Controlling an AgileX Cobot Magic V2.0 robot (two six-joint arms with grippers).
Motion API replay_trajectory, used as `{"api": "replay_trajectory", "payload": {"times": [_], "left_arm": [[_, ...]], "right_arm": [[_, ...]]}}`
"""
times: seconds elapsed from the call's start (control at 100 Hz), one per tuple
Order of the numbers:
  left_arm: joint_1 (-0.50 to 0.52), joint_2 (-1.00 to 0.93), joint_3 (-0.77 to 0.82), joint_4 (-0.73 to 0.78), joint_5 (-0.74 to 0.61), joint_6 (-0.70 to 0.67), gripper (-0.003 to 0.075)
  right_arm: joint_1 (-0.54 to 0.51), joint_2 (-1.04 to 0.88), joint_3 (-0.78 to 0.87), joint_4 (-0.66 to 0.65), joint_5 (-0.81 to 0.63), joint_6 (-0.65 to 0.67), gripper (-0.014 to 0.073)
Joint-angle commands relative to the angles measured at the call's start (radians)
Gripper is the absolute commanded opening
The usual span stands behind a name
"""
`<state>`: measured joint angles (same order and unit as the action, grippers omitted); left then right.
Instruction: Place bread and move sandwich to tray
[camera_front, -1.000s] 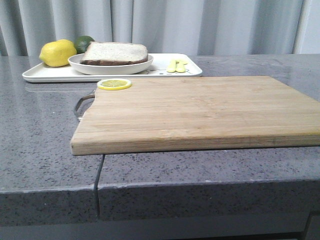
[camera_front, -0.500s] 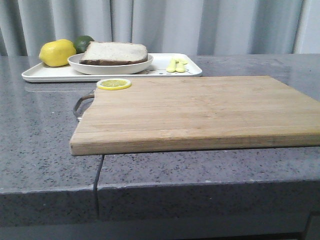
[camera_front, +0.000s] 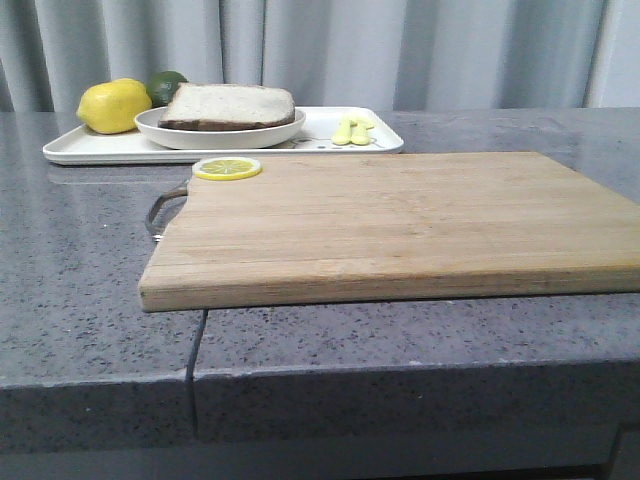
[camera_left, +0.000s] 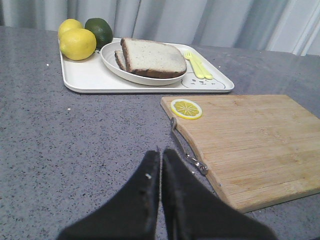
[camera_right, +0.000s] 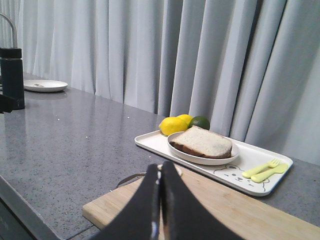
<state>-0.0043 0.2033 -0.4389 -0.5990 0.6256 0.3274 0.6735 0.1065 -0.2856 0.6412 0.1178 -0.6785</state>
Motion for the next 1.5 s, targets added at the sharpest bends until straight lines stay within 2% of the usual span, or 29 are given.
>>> {"api": "replay_trajectory", "payload": {"times": [0.0,0.12,0.27,0.41,0.59,0.67,0.84,1.12,1.49], "left_arm": [[-0.005,0.01,-0.023,-0.018,-0.065,0.005,-0.002],[0.007,0.001,-0.001,0.058,-0.143,0.005,-0.002],[0.011,-0.046,0.101,0.076,-0.355,0.005,-0.002],[0.011,-0.115,0.204,0.216,-0.514,-0.019,-0.002],[0.011,-0.196,0.326,0.452,-0.652,-0.219,-0.002],[0.011,-0.223,0.374,0.51,-0.685,-0.292,-0.002],[0.02,-0.239,0.455,0.525,-0.681,-0.327,-0.0019],[0.066,-0.239,0.455,0.51,-0.356,-0.345,-0.0019],[0.066,-0.239,0.455,0.51,-0.353,-0.345,-0.002]], "right_arm": [[-0.006,0.008,-0.026,0.007,-0.072,-0.008,-0.0061],[-0.006,0.008,-0.026,0.007,-0.072,-0.008,-0.0061],[-0.006,0.008,-0.026,0.007,-0.072,-0.008,-0.0061],[-0.006,0.008,-0.026,0.007,-0.072,-0.008,-0.0061],[-0.006,0.008,-0.026,0.007,-0.072,-0.008,-0.0061],[-0.006,0.008,-0.026,0.007,-0.072,-0.008,-0.0061],[-0.006,0.008,-0.026,0.007,-0.071,-0.008,-0.0061],[-0.006,0.008,-0.026,0.007,-0.072,-0.008,-0.0061],[-0.006,0.008,-0.026,0.007,-0.072,-0.008,-0.0061]]}}
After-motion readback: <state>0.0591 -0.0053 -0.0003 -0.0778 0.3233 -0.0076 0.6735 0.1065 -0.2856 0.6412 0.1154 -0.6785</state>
